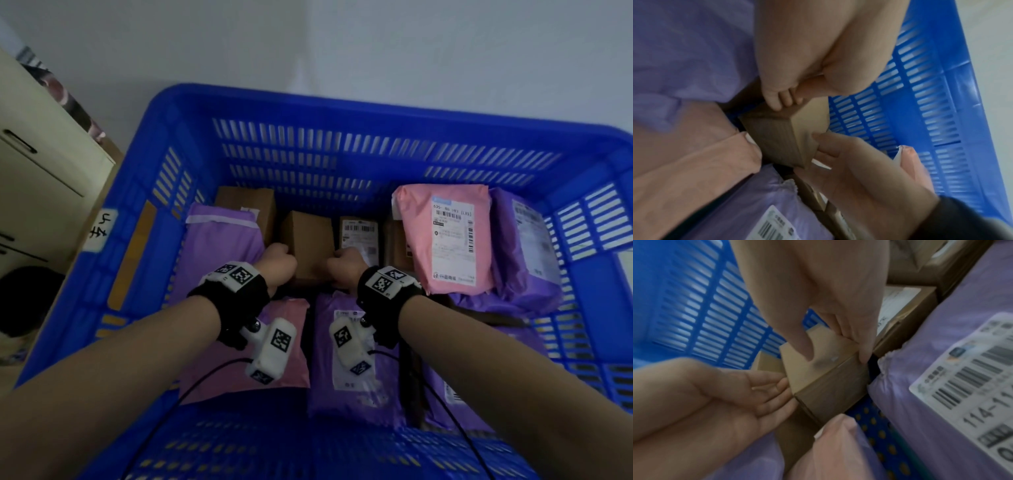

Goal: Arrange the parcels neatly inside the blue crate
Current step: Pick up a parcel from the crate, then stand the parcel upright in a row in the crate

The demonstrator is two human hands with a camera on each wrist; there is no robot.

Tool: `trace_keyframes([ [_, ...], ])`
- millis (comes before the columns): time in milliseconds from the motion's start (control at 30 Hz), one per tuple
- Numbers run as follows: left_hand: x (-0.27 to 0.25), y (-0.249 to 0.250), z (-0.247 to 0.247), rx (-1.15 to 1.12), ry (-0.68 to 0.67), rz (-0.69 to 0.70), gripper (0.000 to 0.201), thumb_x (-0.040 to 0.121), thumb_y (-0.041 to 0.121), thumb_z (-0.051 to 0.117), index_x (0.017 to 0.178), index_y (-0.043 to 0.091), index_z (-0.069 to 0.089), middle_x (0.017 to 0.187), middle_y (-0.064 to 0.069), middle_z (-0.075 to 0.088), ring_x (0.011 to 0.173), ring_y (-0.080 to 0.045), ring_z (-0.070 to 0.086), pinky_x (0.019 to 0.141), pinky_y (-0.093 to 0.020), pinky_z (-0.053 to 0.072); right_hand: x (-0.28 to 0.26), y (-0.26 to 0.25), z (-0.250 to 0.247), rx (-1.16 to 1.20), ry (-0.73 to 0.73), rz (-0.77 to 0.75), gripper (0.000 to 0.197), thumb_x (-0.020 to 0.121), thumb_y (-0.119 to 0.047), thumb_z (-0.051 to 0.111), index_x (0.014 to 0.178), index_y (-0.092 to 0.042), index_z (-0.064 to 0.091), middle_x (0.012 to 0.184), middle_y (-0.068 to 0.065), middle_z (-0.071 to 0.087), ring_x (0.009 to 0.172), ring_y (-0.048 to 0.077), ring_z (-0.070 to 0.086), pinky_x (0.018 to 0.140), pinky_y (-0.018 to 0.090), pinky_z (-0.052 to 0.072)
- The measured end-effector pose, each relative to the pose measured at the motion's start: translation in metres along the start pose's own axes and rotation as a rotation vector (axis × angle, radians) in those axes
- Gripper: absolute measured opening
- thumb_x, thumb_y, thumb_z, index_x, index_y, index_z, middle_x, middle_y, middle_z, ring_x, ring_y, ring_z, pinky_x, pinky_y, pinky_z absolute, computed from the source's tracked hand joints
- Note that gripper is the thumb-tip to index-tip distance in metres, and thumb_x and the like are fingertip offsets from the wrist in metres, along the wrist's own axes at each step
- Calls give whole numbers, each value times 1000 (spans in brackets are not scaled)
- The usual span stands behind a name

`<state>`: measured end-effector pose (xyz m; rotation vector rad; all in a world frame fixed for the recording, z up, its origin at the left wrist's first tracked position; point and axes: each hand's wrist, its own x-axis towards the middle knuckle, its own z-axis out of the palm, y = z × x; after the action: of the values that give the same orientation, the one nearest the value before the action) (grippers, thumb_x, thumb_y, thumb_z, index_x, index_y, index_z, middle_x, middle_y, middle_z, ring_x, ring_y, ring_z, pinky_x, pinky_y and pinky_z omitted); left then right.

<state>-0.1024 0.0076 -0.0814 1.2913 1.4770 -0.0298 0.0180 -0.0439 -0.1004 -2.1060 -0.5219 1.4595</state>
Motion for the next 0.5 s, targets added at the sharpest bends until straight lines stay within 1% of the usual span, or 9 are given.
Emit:
trace_keyframes([
  [67,2,-1,1,-48,-15,20,49,93,0,36,142,-3,37,143,-24,43,131,-39,43,110,-46,37,-4,0,-3,72,-28,15,58,75,-21,75,122,4,52,117,17,63,104,31,63,84,39,57],
  [100,-3,2,-1,-55,-22,27,47,95,0,36,142,-3,37,143,-25,42,131,-39,42,111,-45,35,-7,0,-3,118,-41,14,62,73,-23,78,123,3,51,118,16,63,104,29,64,80,35,58],
  [133,-10,7,-2,-60,-27,43,45,96,0,37,141,-3,38,143,-25,42,132,-39,41,113,-44,34,-11,1,-3,170,-61,9,64,72,-23,79,124,2,51,119,14,63,103,27,64,76,32,58],
  [167,-14,12,-3,-46,-31,57,44,96,0,37,141,-3,39,144,-24,41,133,-38,40,114,-41,32,-12,3,-2,234,-73,6,66,71,-22,81,125,2,51,119,14,64,103,25,64,76,32,58],
  [267,-20,16,-5,69,-62,114,48,95,-5,37,143,-1,36,148,-18,38,137,-31,36,116,-34,28,-22,6,2,400,-122,-27,86,57,-25,89,130,-2,50,120,14,65,106,25,65,94,41,53],
  [367,-23,19,-10,143,-93,173,49,93,-8,34,141,1,39,148,-17,40,137,-29,37,116,-36,29,-27,9,5,404,-129,-41,96,42,-32,92,125,-3,54,118,14,66,107,26,65,96,41,52],
  [433,-28,23,-17,142,-73,213,51,91,-12,31,138,1,45,144,-17,45,134,-29,41,113,-31,33,-33,8,1,385,-71,-49,80,55,-28,87,124,-1,56,116,14,67,104,27,66,88,37,56],
  [467,-29,24,-21,119,-35,234,53,89,-14,31,137,1,46,142,-17,47,133,-29,43,108,-27,35,-36,7,-1,388,-43,-56,74,60,-27,83,124,0,56,115,14,67,102,27,67,82,35,58],
  [500,-31,26,-27,84,16,259,55,88,-16,31,138,3,46,139,-19,49,131,-30,44,102,-26,37,-39,4,-5,386,-25,-65,75,60,-29,80,125,-1,56,114,14,67,100,27,67,79,36,58],
])
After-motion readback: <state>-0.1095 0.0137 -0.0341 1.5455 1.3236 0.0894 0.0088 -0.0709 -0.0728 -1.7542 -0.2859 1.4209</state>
